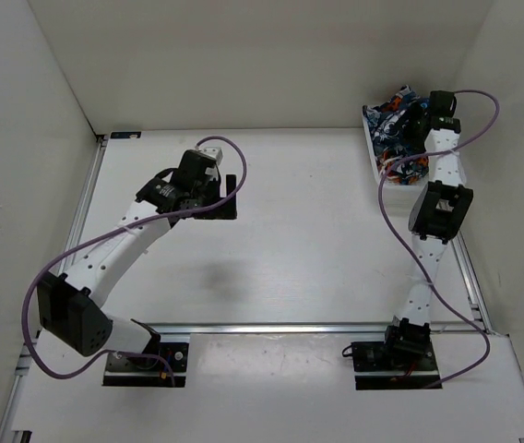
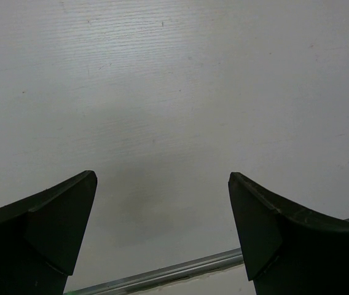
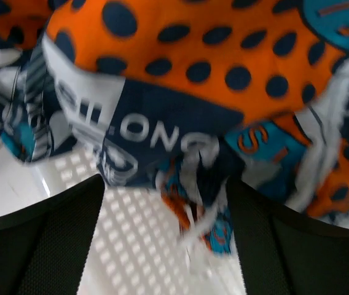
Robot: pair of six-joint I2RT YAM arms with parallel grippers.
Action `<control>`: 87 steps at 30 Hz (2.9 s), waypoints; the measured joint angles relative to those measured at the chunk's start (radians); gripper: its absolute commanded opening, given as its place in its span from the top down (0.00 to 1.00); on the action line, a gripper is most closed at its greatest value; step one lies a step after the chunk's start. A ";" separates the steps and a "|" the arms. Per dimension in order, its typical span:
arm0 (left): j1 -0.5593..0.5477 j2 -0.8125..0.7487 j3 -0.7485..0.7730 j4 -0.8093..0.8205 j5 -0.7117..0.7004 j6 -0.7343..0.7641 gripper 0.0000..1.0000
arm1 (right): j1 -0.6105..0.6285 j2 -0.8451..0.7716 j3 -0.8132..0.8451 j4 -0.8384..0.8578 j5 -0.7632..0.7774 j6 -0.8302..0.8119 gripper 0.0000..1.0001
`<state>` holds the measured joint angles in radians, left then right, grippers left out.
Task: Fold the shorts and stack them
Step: Grab the shorts from the pile, then move the shorts to the center of the board
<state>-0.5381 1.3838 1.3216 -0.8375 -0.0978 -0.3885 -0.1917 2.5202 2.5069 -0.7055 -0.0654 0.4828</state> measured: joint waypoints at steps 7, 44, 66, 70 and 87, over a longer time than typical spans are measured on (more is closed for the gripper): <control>0.000 0.083 0.027 0.000 -0.008 0.001 0.00 | -0.003 0.124 0.046 0.145 -0.045 0.096 0.72; 0.350 -0.133 0.297 -0.232 0.036 0.017 0.00 | 0.784 -0.980 -0.650 0.092 -0.145 -0.072 0.16; 0.280 -0.183 -0.328 -0.056 0.293 -0.098 0.06 | 0.983 -1.225 -1.304 -0.047 0.056 0.094 0.01; 0.241 -0.036 -0.333 0.006 0.304 -0.117 0.04 | 1.092 -1.137 -1.423 -0.055 0.056 0.164 0.01; 0.198 0.380 -0.158 0.127 0.309 -0.105 0.90 | 1.107 -0.855 -1.354 0.060 0.086 0.218 0.99</control>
<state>-0.3401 1.7634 1.1633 -0.7109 0.2108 -0.4934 0.9154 1.6650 1.1530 -0.6456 0.0204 0.7006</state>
